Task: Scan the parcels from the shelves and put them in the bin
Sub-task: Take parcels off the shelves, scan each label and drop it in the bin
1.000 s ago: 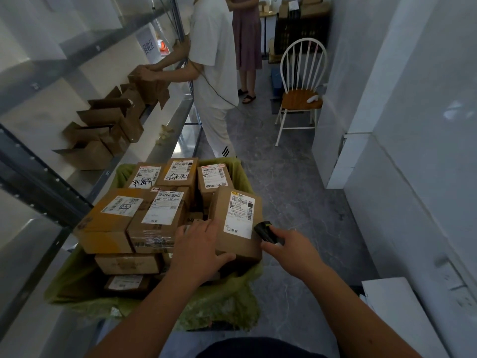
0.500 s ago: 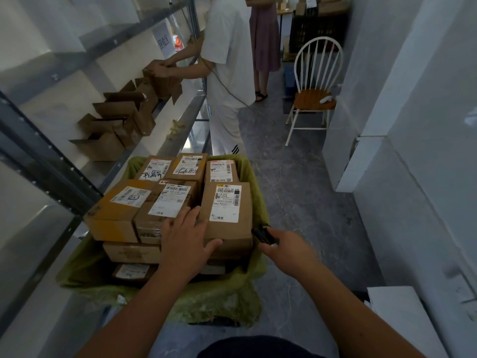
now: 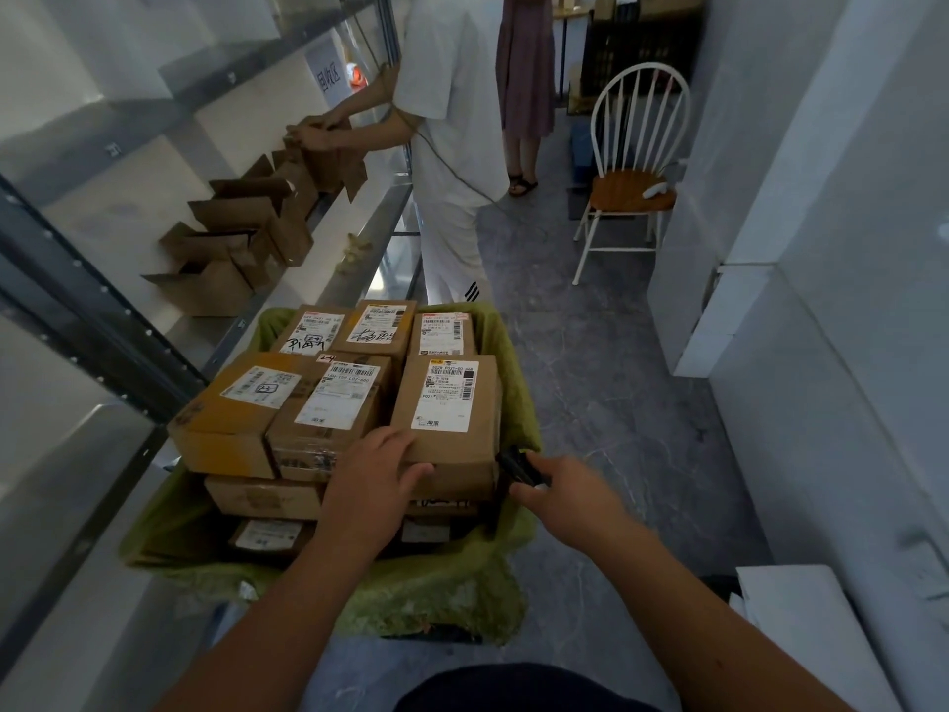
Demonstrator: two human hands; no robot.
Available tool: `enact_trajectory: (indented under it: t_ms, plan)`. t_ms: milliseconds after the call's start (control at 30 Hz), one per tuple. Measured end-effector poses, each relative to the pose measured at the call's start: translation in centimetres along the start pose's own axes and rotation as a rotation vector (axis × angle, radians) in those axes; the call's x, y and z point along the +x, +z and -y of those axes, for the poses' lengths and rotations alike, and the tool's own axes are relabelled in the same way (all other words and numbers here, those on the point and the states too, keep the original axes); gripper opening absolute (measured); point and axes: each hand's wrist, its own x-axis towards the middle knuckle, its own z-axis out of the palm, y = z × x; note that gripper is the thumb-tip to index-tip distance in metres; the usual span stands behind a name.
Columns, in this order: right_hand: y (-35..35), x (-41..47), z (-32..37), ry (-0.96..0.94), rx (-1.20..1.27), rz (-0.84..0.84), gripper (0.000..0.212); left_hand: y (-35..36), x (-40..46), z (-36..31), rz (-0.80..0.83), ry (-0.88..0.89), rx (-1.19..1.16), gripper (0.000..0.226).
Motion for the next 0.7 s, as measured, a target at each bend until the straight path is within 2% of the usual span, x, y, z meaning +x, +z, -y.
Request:
enact_trajectory:
  t_ms: [467,700]
  plan:
    - [1.7,0.2,1.3,-0.012,-0.103,0.025,0.068,-0.6,-1.0,1.6,-0.017,-0.051,-0.003,0.051]
    - [2.0,0.2,1.1,-0.018,-0.084,0.035,0.068,-0.4,-1.4,1.9,-0.022,-0.008,0.073,0.060]
